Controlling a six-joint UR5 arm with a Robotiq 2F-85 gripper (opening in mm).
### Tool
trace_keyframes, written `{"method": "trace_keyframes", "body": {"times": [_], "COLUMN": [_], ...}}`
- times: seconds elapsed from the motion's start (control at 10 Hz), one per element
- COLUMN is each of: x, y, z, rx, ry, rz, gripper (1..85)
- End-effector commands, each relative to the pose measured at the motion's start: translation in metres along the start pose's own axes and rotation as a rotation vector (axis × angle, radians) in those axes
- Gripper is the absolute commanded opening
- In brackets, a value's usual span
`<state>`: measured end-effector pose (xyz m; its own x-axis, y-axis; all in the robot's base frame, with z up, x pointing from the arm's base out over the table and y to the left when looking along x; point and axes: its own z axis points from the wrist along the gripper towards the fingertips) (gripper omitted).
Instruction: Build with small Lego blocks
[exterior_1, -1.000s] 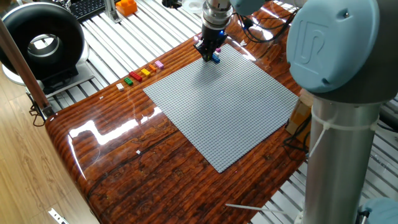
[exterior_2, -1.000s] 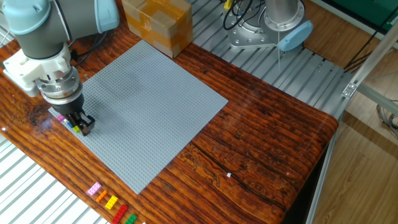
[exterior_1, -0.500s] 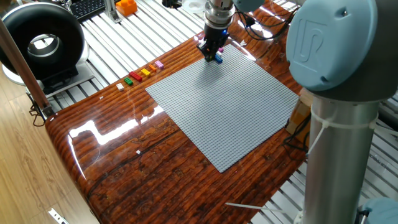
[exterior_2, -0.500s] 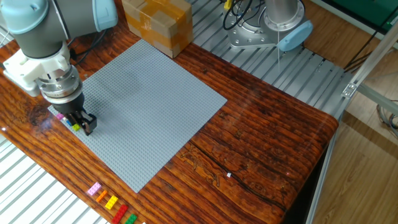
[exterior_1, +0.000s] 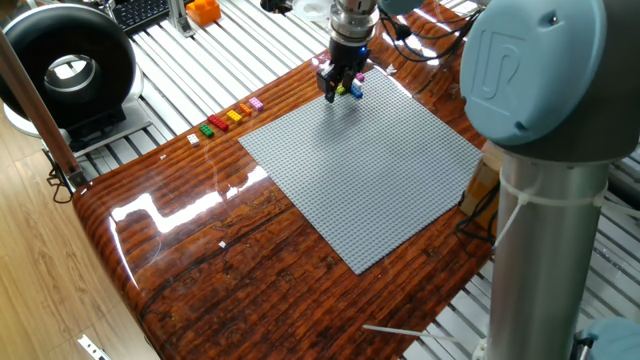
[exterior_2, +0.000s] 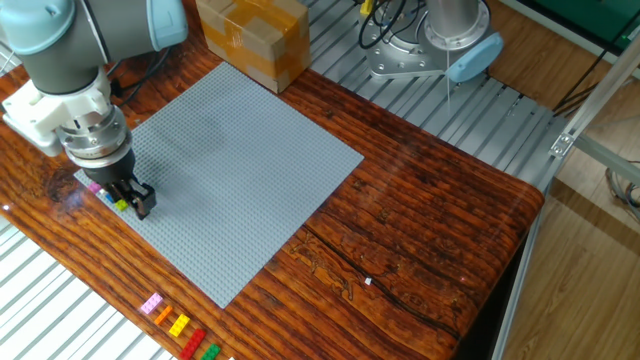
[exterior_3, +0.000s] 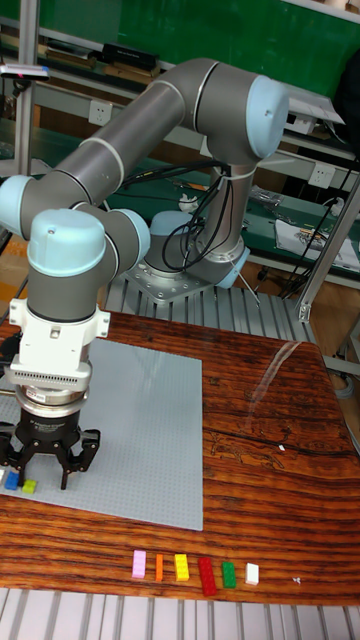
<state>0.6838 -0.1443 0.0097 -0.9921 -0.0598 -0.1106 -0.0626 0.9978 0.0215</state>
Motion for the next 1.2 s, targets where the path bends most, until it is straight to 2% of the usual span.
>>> {"method": "trace_keyframes", "body": {"times": [0.0, 0.1, 0.2, 0.7, 0.9, 1.1], "x": [-0.005, -0.009, -0.010, -0.007, -0.004, -0.005], "y": [0.002, -0.002, -0.001, -0.008, -0.010, 0.000], "z": [-0.001, 0.000, 0.001, -0.007, -0.014, -0.019], "rx": [-0.012, 0.002, 0.001, 0.032, 0.050, 0.072], "ry": [-0.013, -0.030, -0.033, -0.002, 0.024, 0.046], "rz": [0.041, 0.067, 0.079, 0.087, 0.093, 0.123], "gripper": [46.7, 40.7, 37.0, 41.0, 42.3, 41.7]}}
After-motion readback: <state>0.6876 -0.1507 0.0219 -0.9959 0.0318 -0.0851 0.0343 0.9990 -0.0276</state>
